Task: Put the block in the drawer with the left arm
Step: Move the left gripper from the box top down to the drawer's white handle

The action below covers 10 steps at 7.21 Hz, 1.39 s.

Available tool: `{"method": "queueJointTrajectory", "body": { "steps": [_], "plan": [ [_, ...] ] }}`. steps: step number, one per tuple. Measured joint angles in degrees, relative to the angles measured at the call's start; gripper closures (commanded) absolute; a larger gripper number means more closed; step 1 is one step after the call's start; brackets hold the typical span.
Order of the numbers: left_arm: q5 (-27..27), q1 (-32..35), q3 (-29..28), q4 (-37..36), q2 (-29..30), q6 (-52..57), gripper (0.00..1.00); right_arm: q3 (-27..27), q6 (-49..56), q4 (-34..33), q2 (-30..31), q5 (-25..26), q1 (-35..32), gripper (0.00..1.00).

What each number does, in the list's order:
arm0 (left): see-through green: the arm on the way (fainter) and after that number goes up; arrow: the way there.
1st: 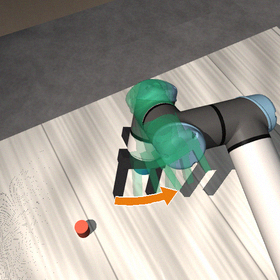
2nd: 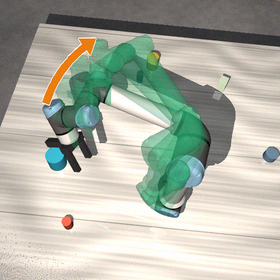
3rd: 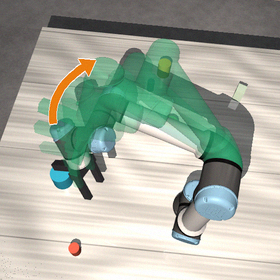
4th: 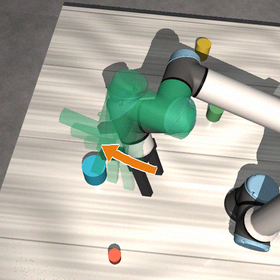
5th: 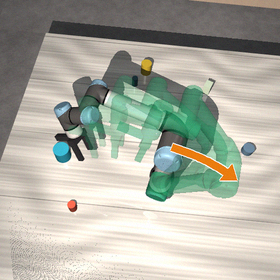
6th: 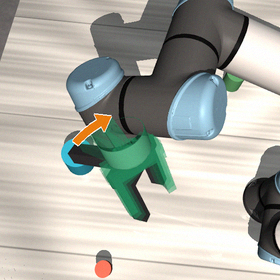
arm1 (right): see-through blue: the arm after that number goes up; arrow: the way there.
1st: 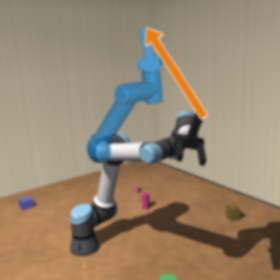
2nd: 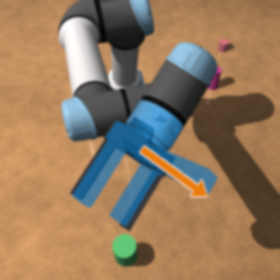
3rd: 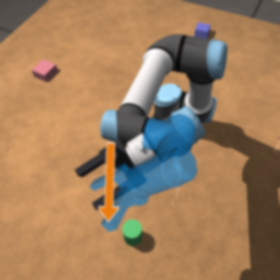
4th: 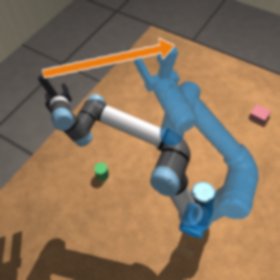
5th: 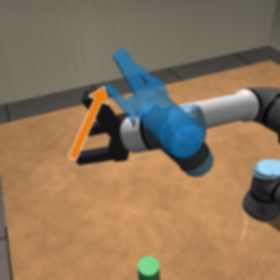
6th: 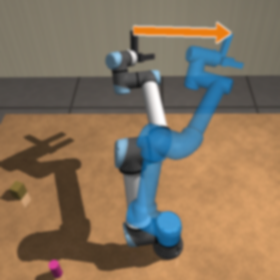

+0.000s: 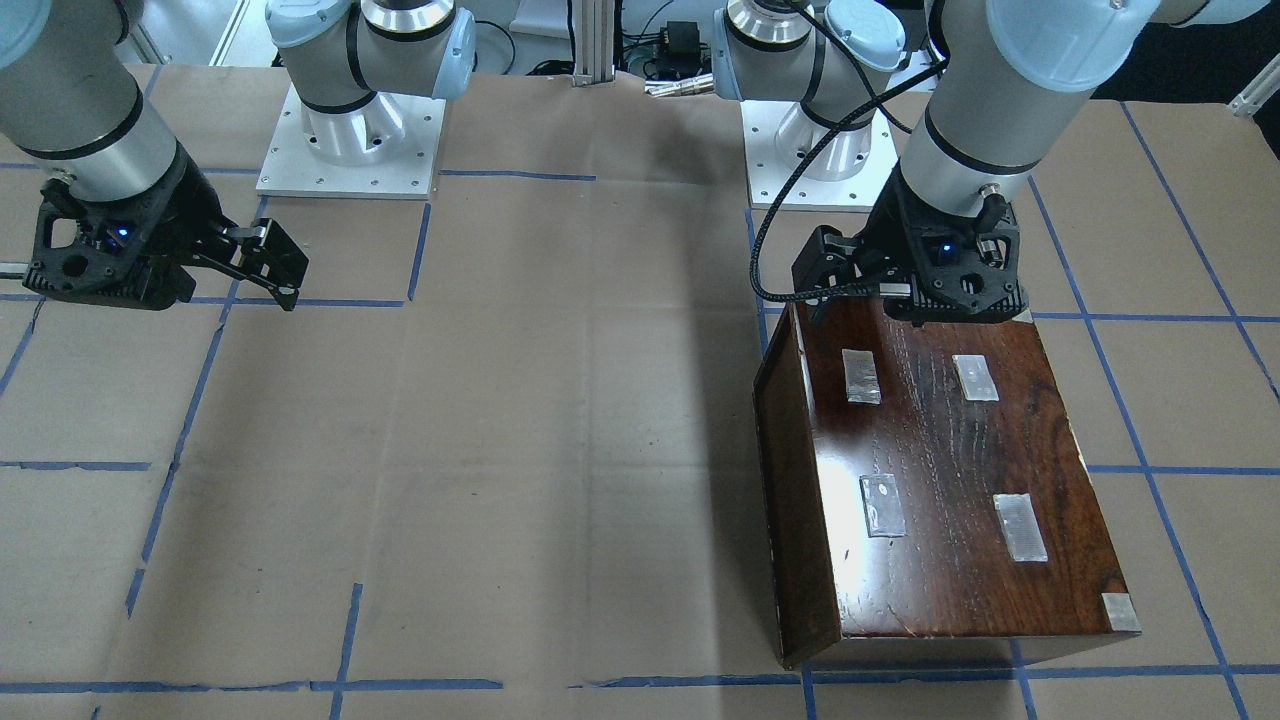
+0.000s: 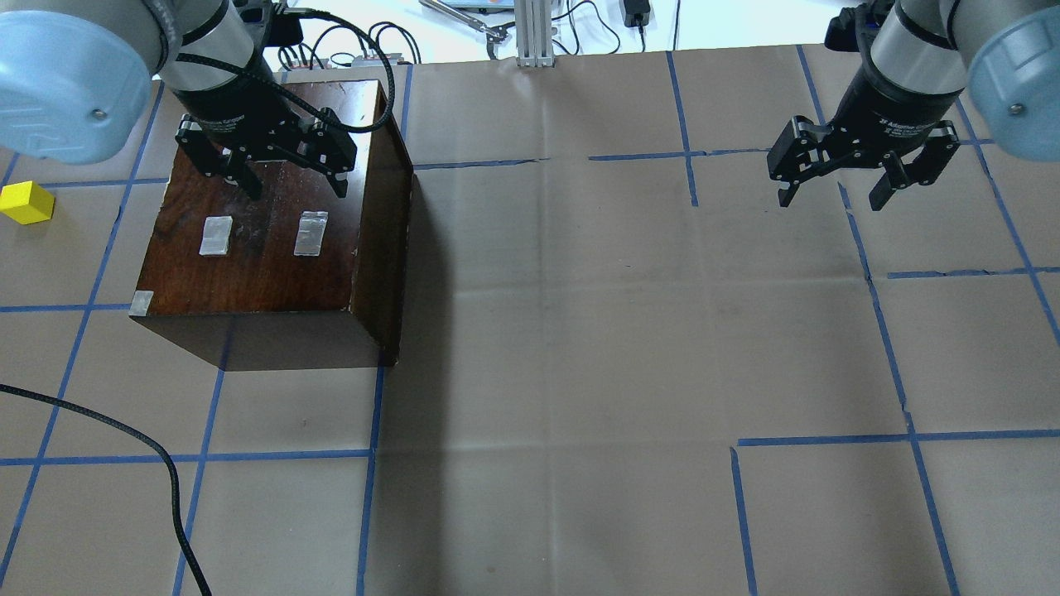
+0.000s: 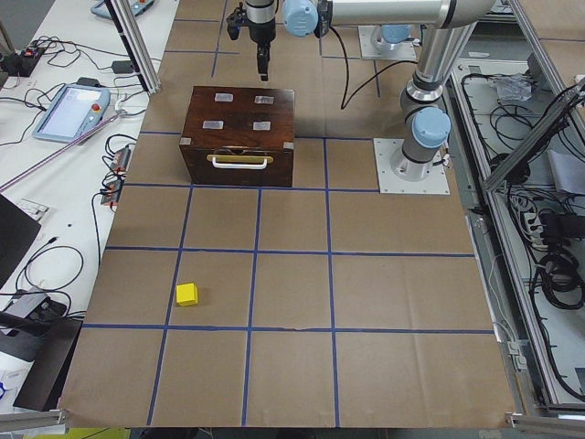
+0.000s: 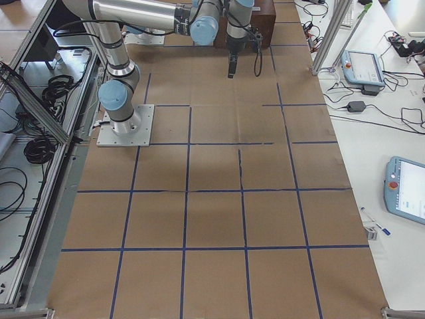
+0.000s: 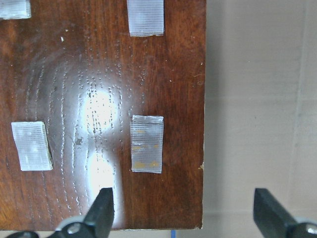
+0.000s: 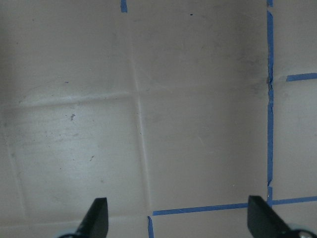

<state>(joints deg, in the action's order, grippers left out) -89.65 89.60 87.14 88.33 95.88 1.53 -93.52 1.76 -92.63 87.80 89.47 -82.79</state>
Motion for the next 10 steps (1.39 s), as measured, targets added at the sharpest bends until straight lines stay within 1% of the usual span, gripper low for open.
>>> {"method": "queueJointTrajectory", "body": {
  "steps": [6, 7, 8, 10],
  "plan": [
    [-0.47, -0.15, -0.23, 0.03, -0.07, -0.80, 0.00, 0.03, 0.00, 0.00, 0.00, 0.00, 0.00, 0.00],
    [-0.53, -0.97, -0.27, 0.01, -0.10, -0.56, 0.00, 0.02, 0.00, 0.00, 0.00, 0.00, 0.00, 0.00],
    [-0.36, -3.54, -0.29, -0.02, -0.12, -0.17, 0.00, 0.01, 0.00, -0.01, 0.00, 0.00, 0.00, 0.00],
    [0.22, -12.19, -1.42, -0.06, 0.32, 5.14, 0.00, 0.00, 0.00, 0.03, 0.00, 0.00, 0.00, 0.00]
  ]
}}
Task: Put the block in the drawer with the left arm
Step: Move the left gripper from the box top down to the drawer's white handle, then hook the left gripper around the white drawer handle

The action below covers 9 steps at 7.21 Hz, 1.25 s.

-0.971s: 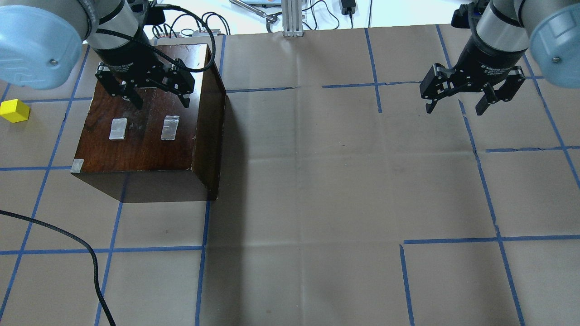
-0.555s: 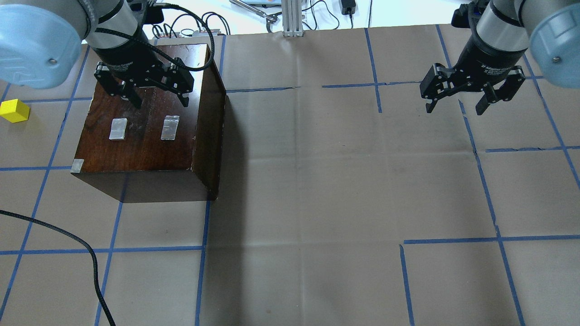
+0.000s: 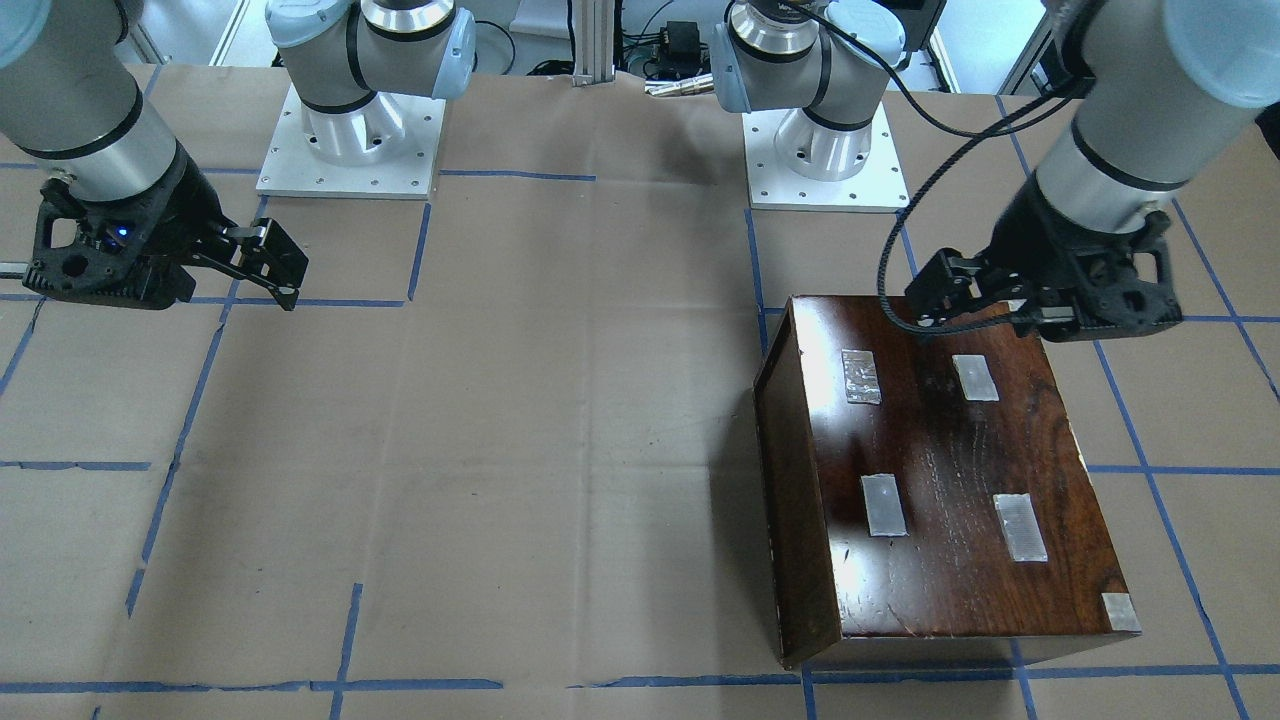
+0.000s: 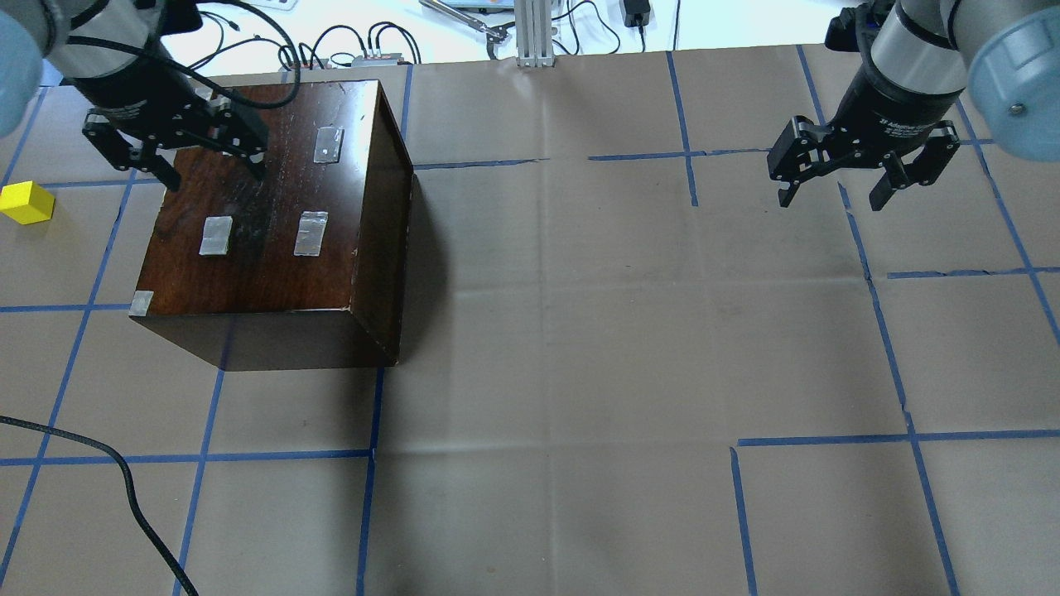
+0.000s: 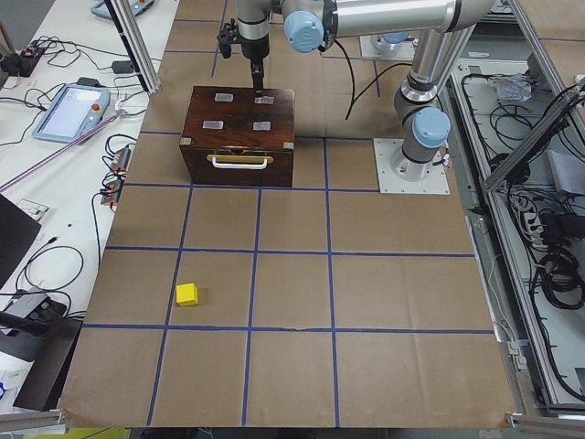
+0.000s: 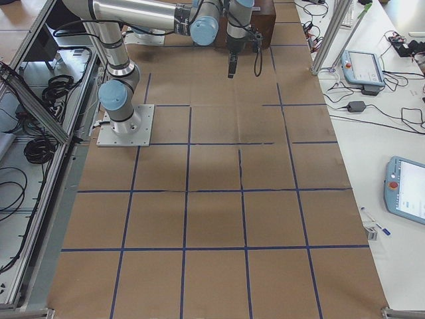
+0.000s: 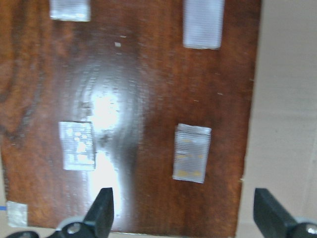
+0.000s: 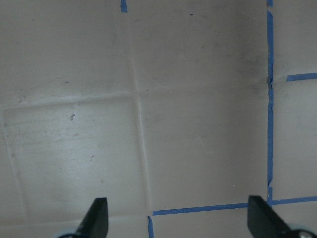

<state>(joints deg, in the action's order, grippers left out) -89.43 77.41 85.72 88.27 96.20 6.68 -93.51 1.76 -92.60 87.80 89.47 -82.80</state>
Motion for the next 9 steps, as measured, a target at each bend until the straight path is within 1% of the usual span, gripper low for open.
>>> {"method": "queueJointTrajectory", "body": {
  "steps": [1, 2, 4, 6, 7, 9],
  "plan": [
    [1.67, -4.58, -1.53, 0.03, 0.77, 3.35, 0.00, 0.00, 0.00, -0.01, 0.00, 0.00, 0.00, 0.00],
    [4.58, -9.33, -2.89, 0.07, 1.65, 6.96, 0.00, 0.00, 0.00, -0.03, 0.00, 0.00, 0.00, 0.00],
    [7.08, -17.04, -3.92, 0.06, 3.45, 15.25, 0.00, 0.00, 0.00, -0.04, 0.00, 0.00, 0.00, 0.00],
    [8.84, -20.79, -4.03, -0.02, 5.27, 21.28, 0.00, 0.03, 0.00, 0.00, 0.00, 0.00, 0.00, 0.00],
    [10.62, -21.43, -3.89, -0.03, 5.84, 23.40, 0.00, 0.02, 0.00, -0.01, 0.00, 0.00, 0.00, 0.00],
    [12.17, -21.73, -2.87, -0.03, 6.48, 27.95, 0.01, 0.04, 0.00, -0.04, 0.00, 0.00, 0.00, 0.00]
  ]
}}
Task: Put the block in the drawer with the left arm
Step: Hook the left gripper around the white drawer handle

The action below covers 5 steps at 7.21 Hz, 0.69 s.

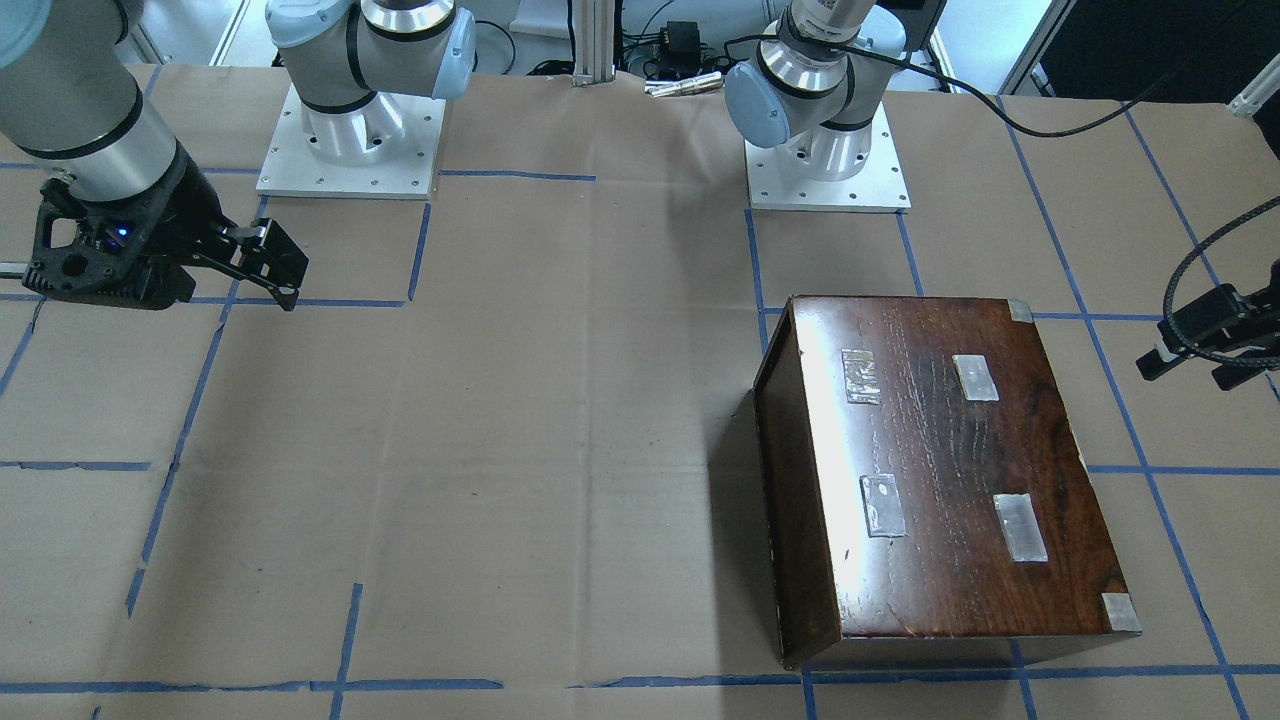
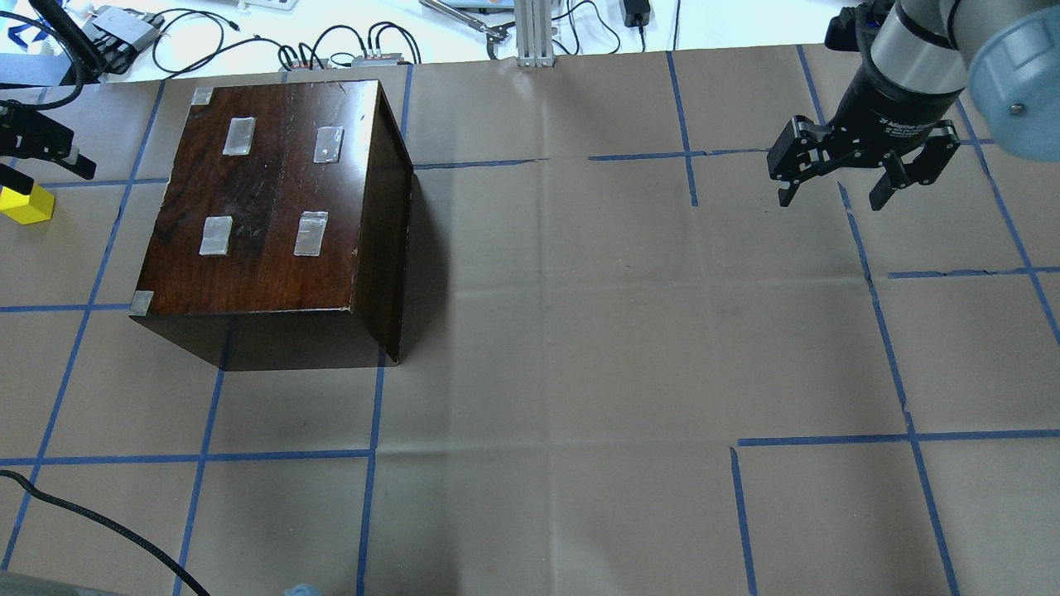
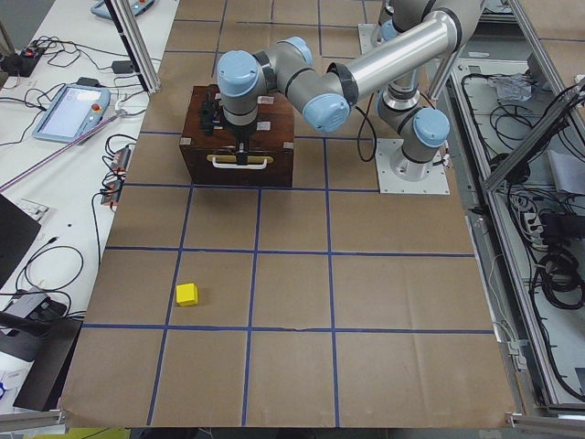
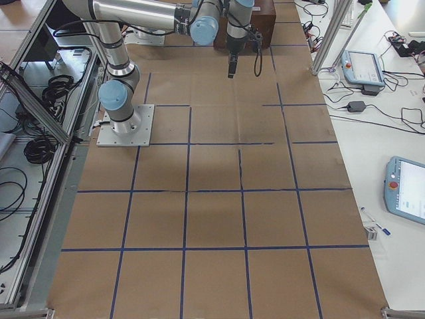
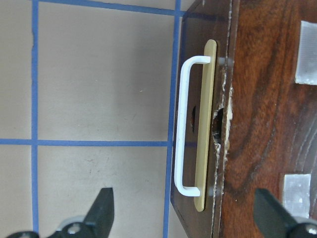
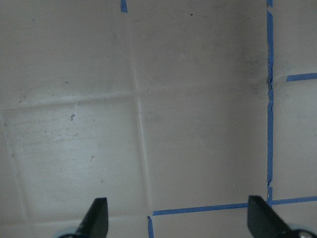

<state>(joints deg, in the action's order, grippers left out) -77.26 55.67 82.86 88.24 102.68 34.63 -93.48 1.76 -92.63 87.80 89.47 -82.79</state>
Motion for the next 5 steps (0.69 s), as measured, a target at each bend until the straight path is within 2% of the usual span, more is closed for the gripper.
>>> {"method": "queueJointTrajectory", "body": {
  "steps": [5],
  "plan": [
    [0.08, -0.04, -0.70, 0.03, 5.78, 3.84, 0.01, 0.01, 0.00, 0.00, 0.00, 0.00, 0.00, 0.00]
  ]
}}
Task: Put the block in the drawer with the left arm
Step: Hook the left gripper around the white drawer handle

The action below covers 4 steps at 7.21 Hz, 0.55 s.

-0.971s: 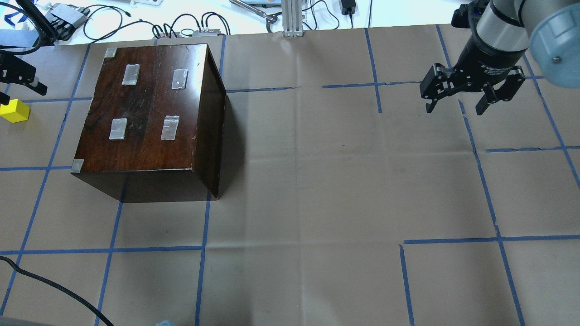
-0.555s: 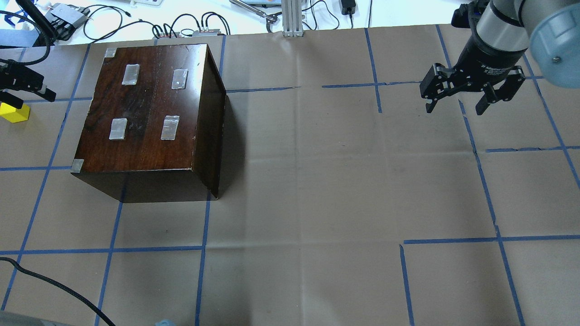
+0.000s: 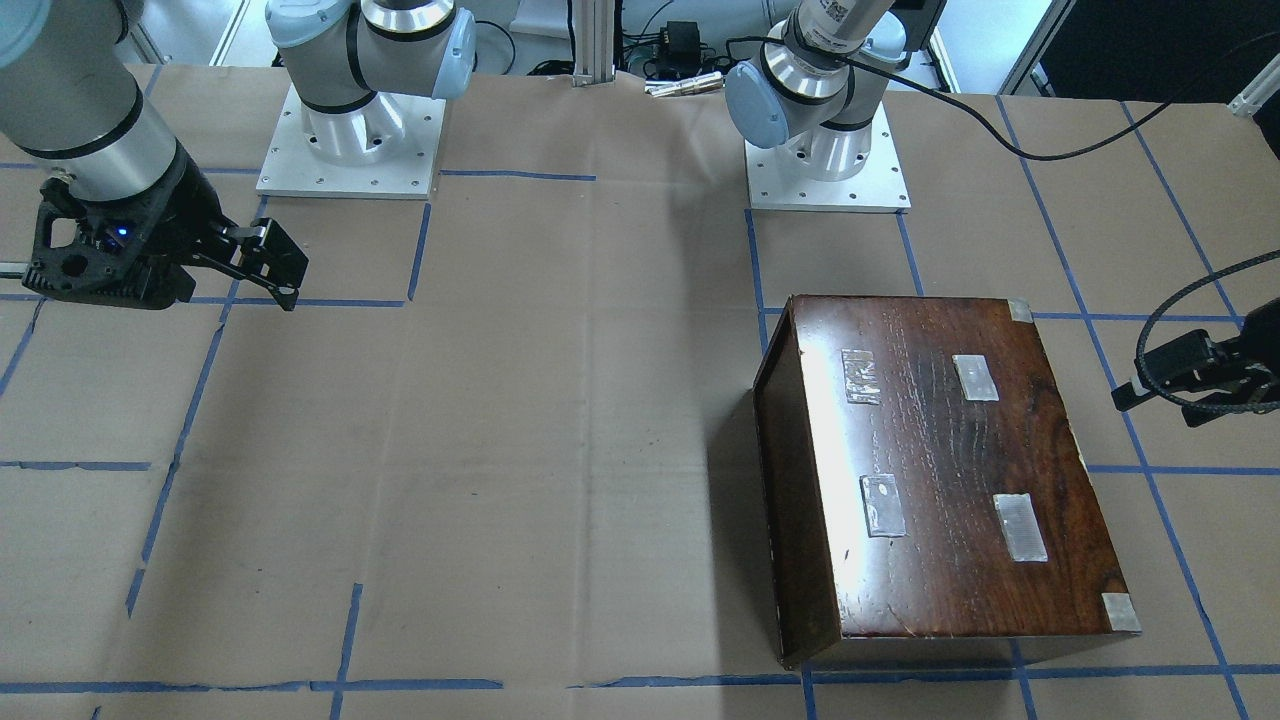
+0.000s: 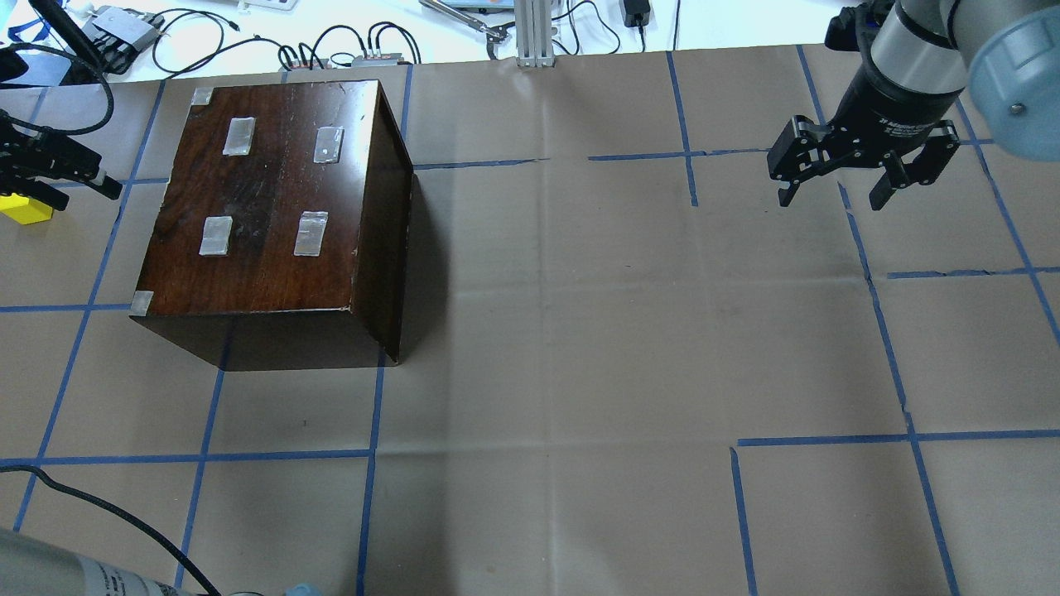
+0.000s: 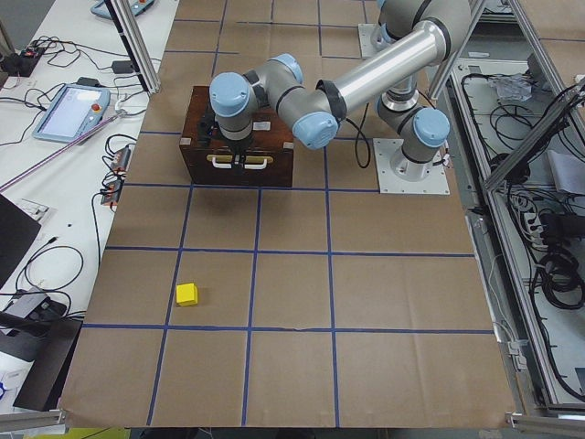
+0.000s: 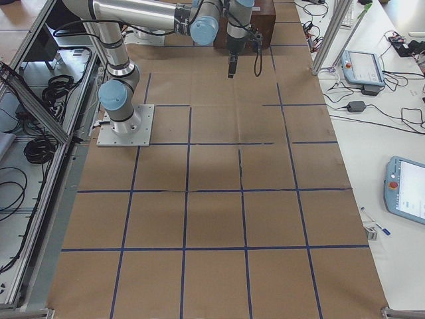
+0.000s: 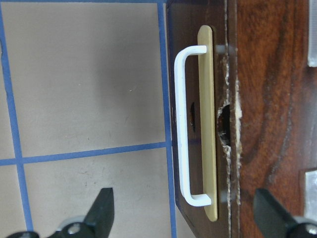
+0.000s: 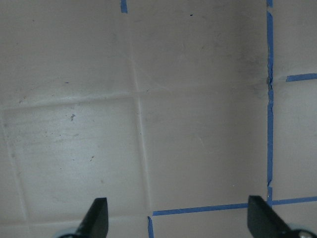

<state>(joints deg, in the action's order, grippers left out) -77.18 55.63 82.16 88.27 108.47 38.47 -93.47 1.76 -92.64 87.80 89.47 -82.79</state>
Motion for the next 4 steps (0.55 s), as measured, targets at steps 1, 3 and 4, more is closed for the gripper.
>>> {"method": "queueJointTrajectory", "body": {
  "steps": [1, 3, 4],
  "plan": [
    [-0.03, 0.00, -0.05, -0.18, 1.18, 0.11, 0.02, 0.00, 0.00, 0.00, 0.00, 0.00, 0.00, 0.00],
    [0.35, 0.05, 0.48, -1.12, 2.94, 0.07, 0.02, 0.02, 0.00, 0.00, 0.00, 0.00, 0.00, 0.00],
    [0.99, 0.10, 0.98, -1.72, 3.47, -0.01, 0.02, -0.01, 0.00, 0.00, 0.00, 0.00, 0.00, 0.00]
  ]
}}
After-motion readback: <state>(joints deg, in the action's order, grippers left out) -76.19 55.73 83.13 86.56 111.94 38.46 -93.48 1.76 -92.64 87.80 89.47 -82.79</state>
